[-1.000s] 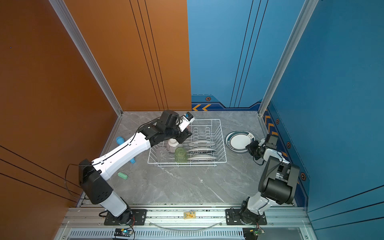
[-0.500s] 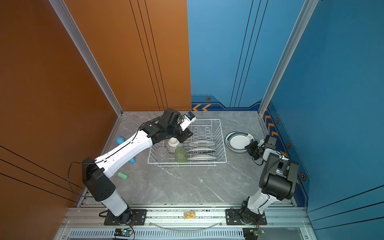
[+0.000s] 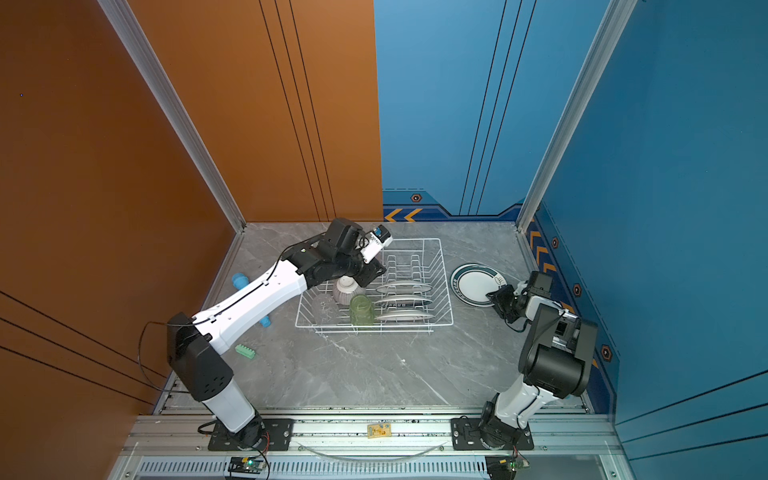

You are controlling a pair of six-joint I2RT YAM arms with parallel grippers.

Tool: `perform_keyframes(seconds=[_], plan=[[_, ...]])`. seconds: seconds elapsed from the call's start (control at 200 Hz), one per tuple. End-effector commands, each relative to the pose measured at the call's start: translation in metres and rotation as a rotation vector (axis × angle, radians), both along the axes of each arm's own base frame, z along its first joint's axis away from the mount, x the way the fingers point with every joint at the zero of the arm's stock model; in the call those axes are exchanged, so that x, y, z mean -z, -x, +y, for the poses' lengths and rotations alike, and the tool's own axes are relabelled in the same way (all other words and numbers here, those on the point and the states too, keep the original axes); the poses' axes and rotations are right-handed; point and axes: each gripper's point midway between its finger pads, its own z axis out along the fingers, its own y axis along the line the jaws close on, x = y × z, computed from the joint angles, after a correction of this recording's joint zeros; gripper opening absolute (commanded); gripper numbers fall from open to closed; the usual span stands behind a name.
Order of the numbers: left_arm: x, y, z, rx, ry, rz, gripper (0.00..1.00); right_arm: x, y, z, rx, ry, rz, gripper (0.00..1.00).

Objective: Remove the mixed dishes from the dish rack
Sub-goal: 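Lower the plate onto the teal-rimmed plate with the right gripper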

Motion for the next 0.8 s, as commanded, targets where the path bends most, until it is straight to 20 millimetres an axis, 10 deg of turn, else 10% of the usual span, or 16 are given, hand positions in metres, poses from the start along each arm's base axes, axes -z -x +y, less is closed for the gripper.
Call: perform_keyframes(seconds=[0.0, 0.796], plan=[[0.003, 0.004, -0.002, 0.029, -0.008, 0.021, 0.37, -0.003, 0.007, -0.002, -0.025, 0.046, 0.038, 0.42], [0.023, 0.011, -0.001, 0.044, -0.09, 0.045, 0.38, -0.008, 0.032, -0.022, -0.133, 0.401, 0.281, 0.63]])
